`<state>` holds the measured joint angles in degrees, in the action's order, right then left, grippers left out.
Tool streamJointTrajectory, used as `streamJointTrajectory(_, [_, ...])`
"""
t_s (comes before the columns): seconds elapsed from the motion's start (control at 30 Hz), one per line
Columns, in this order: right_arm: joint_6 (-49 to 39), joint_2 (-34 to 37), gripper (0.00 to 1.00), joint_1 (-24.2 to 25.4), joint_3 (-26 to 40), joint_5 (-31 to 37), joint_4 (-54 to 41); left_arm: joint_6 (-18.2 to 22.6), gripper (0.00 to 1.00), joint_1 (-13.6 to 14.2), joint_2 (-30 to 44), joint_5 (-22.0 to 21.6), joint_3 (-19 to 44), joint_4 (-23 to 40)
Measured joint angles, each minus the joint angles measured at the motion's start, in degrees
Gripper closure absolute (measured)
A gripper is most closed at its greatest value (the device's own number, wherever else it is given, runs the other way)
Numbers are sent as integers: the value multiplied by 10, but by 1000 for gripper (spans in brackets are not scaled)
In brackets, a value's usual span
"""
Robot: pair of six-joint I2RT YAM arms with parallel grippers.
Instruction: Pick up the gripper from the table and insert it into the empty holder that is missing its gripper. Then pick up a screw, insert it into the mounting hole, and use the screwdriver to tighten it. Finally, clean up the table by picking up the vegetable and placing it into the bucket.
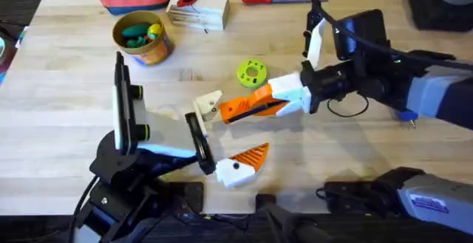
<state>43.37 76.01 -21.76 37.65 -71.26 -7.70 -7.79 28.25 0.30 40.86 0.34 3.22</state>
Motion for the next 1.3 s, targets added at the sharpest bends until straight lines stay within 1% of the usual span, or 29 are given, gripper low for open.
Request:
streamJointTrajectory(0.27, [8,0,996,-2,0,-18,4,0,15,0,0,2,0,0])
streamJointTrajectory(0.4, [23,0,996,-2,0,-21,40,0,16,0,0,2,0,0])
streamJointTrajectory(0.5, [42,0,996,-2,0,-18,68,0,15,0,0,0,0,0])
streamJointTrajectory(0.7, [63,3,996,-4,0,-6,73,0,15,0,0,0,0,0])
streamJointTrajectory(0.83, [72,20,997,-14,0,1,82,-6,15,0,0,-6,0,0])
streamJointTrajectory(0.97, [91,43,997,-36,0,11,140,-12,15,-3,0,-16,0,0])
streamJointTrajectory(1.13, [134,74,997,-67,0,33,214,-17,15,-3,0,-15,0,0])
streamJointTrajectory(1.3, [167,96,997,-71,0,45,266,-23,15,-5,0,-23,0,0])
